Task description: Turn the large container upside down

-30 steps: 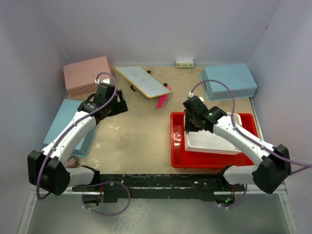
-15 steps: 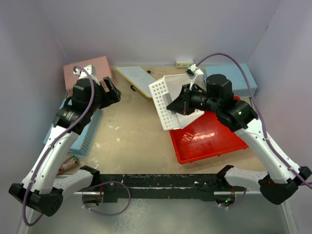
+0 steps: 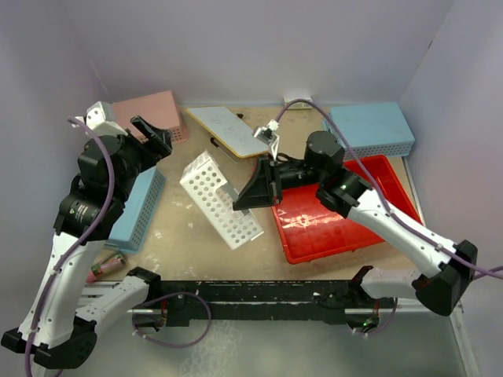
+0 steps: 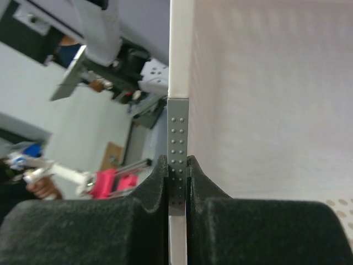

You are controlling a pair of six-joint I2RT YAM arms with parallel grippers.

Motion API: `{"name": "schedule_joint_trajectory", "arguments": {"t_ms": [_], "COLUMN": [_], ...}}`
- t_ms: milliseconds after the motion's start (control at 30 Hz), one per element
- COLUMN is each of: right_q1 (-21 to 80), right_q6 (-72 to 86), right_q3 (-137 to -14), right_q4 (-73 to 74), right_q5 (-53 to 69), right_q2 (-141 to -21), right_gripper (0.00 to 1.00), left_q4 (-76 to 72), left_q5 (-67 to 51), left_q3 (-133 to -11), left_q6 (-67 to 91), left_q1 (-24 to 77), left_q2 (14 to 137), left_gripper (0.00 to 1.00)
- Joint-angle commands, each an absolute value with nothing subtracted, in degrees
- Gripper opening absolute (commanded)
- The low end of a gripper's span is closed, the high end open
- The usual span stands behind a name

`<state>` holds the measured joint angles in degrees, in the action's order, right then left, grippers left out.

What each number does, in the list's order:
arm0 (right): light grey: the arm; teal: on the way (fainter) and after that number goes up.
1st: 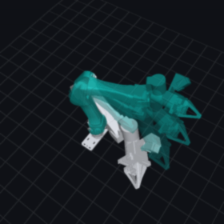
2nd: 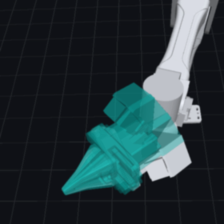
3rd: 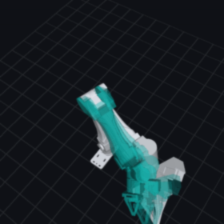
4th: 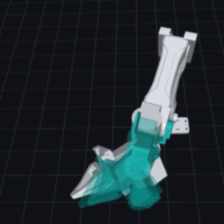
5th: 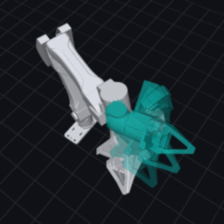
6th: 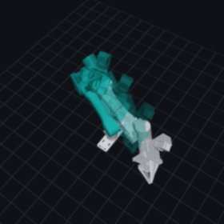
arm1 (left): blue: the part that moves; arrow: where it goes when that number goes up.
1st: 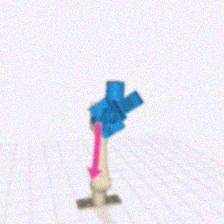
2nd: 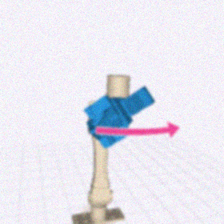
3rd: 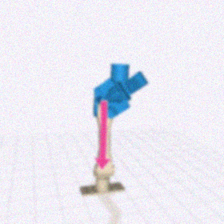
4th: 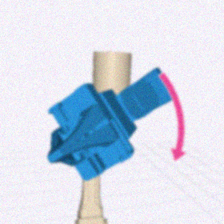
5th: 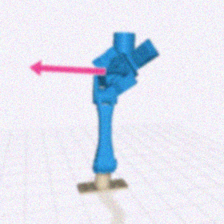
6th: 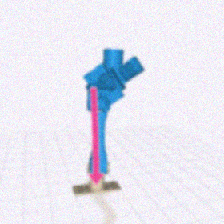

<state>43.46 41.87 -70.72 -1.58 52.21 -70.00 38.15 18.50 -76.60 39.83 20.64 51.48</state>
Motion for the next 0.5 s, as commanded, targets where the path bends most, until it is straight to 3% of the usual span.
{"name": "schedule_joint_trajectory", "arguments": {"t_ms": [0,167,333,467], "right_q1": [43.9,43.9,44.0,43.9], "right_q6": [65.7,91.3,123.9,125.8], "right_q3": [-65.2,-60.1,-56.9,-54.9], "right_q4": [-33.9,-61.3,-100.5,-102.7], "right_q5": [64.2,66.0,63.9,63.4], "right_q2": [-74.5,-85.0,-101.3,-107.4], "right_gripper": [0.0,0.0,0.0,0.0], "left_q4": [35.8,36.9,38.4,38.7], "left_q5": [21.5,25.2,27.9,27.6], "left_q3": [-77.5,-78.0,-79.3,-79.5], "left_q6": [42.4,42.7,41.9,41.6], "left_q1": [20.5,20.6,20.5,20.5], "left_q2": [50.9,49.6,49.1,49.4], "left_gripper": [0.8,0.8,0.8,0.8]}}
